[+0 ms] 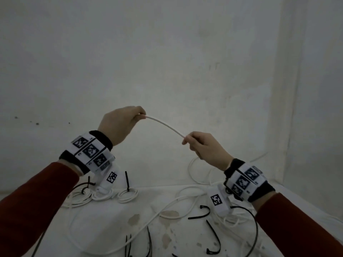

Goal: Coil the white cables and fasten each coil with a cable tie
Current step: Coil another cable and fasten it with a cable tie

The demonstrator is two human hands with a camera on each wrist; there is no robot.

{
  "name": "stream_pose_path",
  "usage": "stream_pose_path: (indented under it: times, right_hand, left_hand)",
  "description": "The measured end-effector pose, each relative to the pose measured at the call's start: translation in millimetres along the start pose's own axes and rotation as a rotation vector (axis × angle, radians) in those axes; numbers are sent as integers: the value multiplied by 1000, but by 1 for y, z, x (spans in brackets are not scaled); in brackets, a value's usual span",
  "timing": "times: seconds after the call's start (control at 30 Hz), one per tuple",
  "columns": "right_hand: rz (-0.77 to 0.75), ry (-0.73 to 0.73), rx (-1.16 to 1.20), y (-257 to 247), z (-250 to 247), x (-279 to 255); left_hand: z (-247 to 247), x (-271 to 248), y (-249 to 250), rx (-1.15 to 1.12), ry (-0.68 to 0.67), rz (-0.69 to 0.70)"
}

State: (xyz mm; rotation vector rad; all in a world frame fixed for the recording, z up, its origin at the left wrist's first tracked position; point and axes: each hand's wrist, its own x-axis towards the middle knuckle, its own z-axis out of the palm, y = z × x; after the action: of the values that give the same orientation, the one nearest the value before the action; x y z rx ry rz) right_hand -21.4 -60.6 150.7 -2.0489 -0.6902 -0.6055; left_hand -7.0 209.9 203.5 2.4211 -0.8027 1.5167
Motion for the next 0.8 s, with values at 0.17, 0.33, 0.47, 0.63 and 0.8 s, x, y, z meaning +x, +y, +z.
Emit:
stream_pose_path:
  times: [0.17, 0.33, 0.47, 0.63, 0.8]
  right_hand:
    - [85, -116, -97, 13, -15, -26]
    - [37, -129, -465, 25, -29, -50]
    - [-21, -216, -750, 22, -28, -66]
    - [189, -241, 762, 6, -41, -71]
    - [-47, -277, 1683, -13, -63, -58]
  left_hand:
    - [-5, 1, -18, 95, 43, -112]
    - [-5, 2, -33, 116, 34, -209]
    - [-2, 4, -39, 118, 11, -213]
    - [11, -1, -37, 124, -128, -254]
    - [27, -24, -10, -74, -302, -133]
